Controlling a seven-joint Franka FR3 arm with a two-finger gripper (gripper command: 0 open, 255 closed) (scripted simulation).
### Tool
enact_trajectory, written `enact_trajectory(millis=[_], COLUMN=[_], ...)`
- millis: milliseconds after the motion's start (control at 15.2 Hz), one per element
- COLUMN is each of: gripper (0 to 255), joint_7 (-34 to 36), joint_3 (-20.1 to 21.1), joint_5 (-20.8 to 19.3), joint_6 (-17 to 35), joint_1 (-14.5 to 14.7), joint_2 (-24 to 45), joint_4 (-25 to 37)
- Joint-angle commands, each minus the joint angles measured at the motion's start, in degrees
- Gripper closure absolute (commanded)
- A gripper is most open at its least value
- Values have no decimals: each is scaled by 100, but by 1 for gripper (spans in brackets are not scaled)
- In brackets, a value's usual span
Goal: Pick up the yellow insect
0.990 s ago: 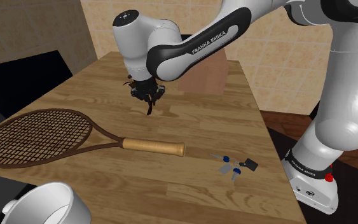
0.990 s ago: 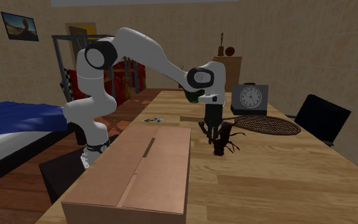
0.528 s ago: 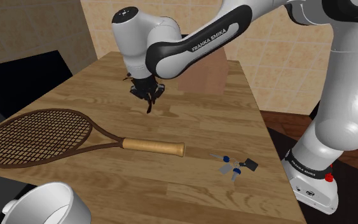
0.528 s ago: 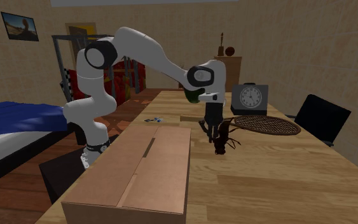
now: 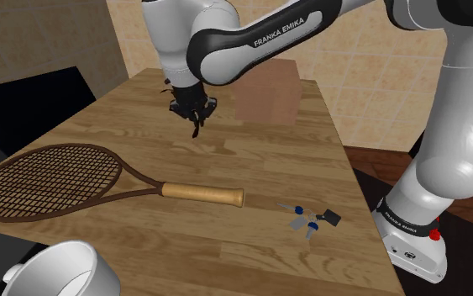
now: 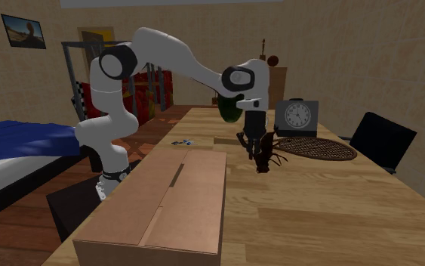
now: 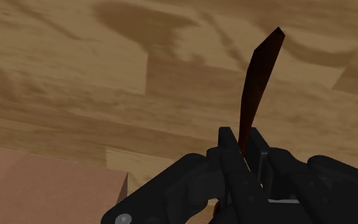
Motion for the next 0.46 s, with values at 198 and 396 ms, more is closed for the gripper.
enact_trajectory(millis=[198,396], gripper=[255,255], joint_7=[-148,-182], joint_3=[47,55], joint_5=[124,147], joint_6=[-301,-373], joint_1=[-1,1], joint_2=[-117,-136], joint_4=[240,304])
